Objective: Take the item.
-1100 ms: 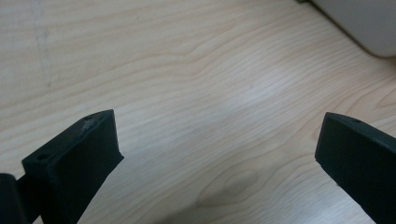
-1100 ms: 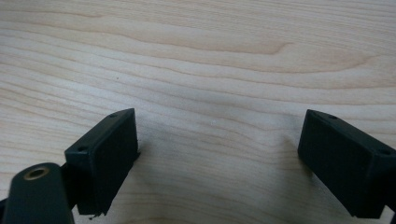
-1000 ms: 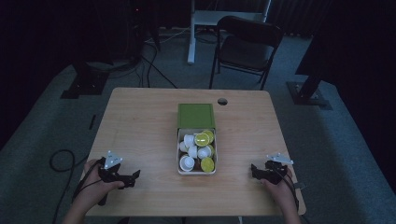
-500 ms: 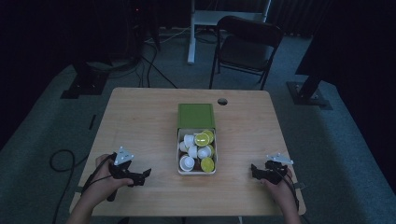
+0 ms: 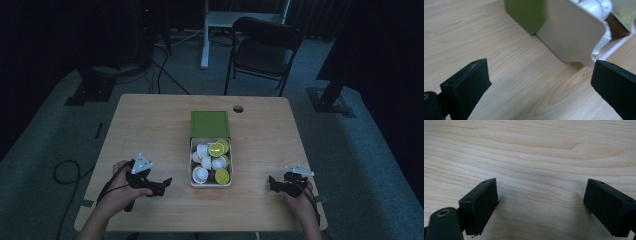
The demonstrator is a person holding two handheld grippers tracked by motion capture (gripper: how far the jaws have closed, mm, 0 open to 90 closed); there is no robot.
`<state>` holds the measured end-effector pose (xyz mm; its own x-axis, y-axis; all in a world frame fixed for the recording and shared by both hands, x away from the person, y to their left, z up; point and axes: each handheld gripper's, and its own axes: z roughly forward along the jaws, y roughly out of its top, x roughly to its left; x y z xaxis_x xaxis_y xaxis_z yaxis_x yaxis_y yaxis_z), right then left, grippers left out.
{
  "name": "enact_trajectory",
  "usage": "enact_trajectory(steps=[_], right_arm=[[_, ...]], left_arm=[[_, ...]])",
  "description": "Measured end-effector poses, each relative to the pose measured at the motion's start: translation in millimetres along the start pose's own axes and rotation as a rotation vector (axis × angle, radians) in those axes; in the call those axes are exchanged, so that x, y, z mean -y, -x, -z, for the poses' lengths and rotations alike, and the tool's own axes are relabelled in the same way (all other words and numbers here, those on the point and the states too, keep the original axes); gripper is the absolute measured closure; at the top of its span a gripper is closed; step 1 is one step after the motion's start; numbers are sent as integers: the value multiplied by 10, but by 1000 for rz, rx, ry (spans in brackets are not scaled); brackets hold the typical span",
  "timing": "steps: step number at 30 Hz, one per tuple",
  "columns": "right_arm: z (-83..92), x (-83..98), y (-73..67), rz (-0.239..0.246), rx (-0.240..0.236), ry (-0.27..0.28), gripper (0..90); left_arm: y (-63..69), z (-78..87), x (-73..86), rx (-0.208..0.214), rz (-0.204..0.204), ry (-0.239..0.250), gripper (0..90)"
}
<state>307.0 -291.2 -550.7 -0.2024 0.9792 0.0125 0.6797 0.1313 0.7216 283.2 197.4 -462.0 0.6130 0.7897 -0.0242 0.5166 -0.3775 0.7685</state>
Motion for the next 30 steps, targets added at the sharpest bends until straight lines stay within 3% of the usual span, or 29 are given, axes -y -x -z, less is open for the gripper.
enact_trajectory(steps=[7,15,21,25,30], right_arm=[[0,0,0,0,0,1,117],[0,0,0,0,0,0,117],[0,0,0,0,0,0,117],[0,0,0,0,0,0,117],[0,0,0,-1,0,0,117]], left_arm=[[141,-42,-161,78,-16,25,21],[304,-82,-396,132,-47,67,21],[440,-127,-561,154,-98,81,49],[516,-178,-679,181,-90,96,49],[580,-267,-805,185,-93,102,61]])
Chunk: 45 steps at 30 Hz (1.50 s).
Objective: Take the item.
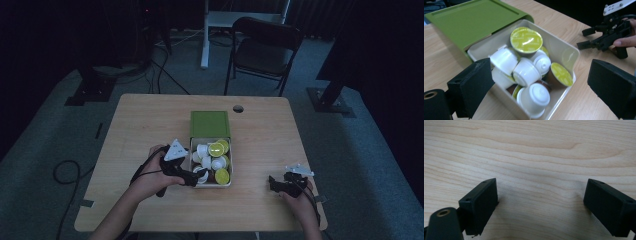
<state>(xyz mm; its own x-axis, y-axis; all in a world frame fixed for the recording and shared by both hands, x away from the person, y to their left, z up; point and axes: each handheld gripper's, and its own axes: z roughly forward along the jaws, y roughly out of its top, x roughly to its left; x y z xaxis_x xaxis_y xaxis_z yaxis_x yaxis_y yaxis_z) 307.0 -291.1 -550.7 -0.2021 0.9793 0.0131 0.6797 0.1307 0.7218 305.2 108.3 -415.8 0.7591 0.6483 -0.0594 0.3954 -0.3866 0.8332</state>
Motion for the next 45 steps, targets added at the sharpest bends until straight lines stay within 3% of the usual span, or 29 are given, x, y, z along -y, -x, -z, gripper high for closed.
enact_trajectory(steps=[4,19,26,40,45], right_arm=[[0,0,0,0,0,0,117],[-1,0,0,0,0,1,117],[-1,0,1,1,0,2,117],[0,1,0,0,0,1,117],[0,1,0,1,-1,1,117]], left_arm=[[19,-72,-87,6,-7,-2,151],[-25,-416,-321,-34,-23,-55,152],[-57,-585,-338,-22,1,-82,152],[-89,-859,-310,-38,20,-127,153],[-98,-910,-299,-45,18,-143,219]])
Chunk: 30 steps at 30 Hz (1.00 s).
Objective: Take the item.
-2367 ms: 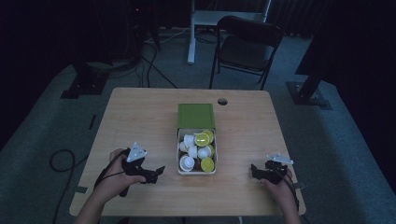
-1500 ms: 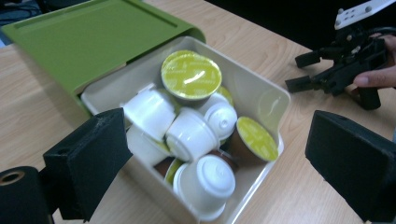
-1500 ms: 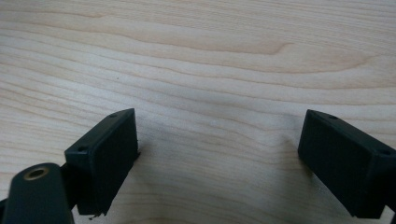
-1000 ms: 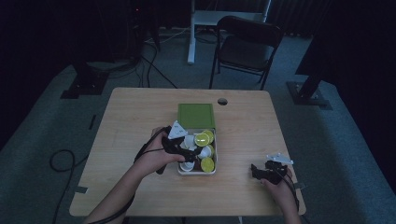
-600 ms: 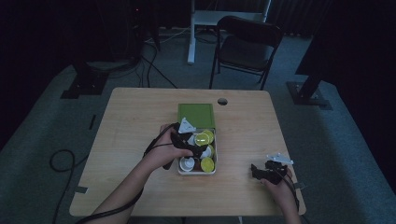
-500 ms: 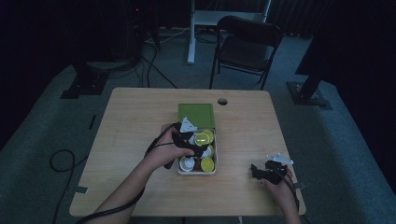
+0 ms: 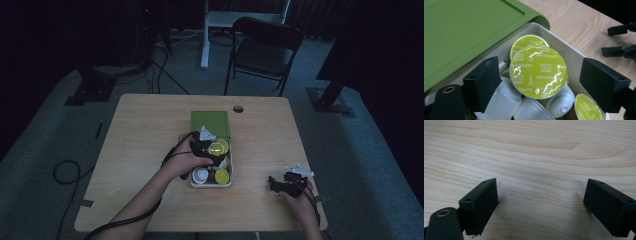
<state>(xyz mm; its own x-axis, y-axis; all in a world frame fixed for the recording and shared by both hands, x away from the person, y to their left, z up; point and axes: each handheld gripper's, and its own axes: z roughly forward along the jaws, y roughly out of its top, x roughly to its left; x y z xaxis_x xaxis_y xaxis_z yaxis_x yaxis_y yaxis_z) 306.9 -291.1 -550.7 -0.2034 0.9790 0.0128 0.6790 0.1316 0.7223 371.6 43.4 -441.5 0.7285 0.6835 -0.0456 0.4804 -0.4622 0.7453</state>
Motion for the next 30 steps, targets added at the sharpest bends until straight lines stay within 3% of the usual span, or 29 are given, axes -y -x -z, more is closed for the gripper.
enact_trajectory(steps=[6,18,30], right_arm=[[0,0,-3,1,-3,-1,117],[0,0,-3,2,-3,-1,117],[-1,-1,-2,2,-2,1,117]], left_arm=[[-19,-75,7,-13,-4,-5,307],[31,-102,-23,-23,-28,-43,379],[73,78,-110,-21,-25,-1,383]])
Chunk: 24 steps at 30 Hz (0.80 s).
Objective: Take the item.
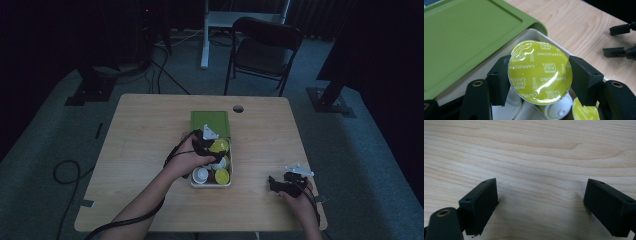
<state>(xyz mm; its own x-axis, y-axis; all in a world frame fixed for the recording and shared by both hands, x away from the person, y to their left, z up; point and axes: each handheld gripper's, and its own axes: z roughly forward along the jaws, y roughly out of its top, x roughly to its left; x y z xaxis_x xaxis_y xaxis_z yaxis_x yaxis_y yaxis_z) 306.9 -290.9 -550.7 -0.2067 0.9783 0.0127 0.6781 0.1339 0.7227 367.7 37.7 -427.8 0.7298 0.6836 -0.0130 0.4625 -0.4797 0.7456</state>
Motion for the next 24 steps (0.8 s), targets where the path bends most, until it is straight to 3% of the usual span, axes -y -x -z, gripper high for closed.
enact_trajectory(steps=[9,24], right_arm=[[0,0,0,0,0,0,117],[0,0,0,1,0,0,117]], left_arm=[[11,134,19,-15,-25,11,383],[-151,466,95,-34,17,29,383]])
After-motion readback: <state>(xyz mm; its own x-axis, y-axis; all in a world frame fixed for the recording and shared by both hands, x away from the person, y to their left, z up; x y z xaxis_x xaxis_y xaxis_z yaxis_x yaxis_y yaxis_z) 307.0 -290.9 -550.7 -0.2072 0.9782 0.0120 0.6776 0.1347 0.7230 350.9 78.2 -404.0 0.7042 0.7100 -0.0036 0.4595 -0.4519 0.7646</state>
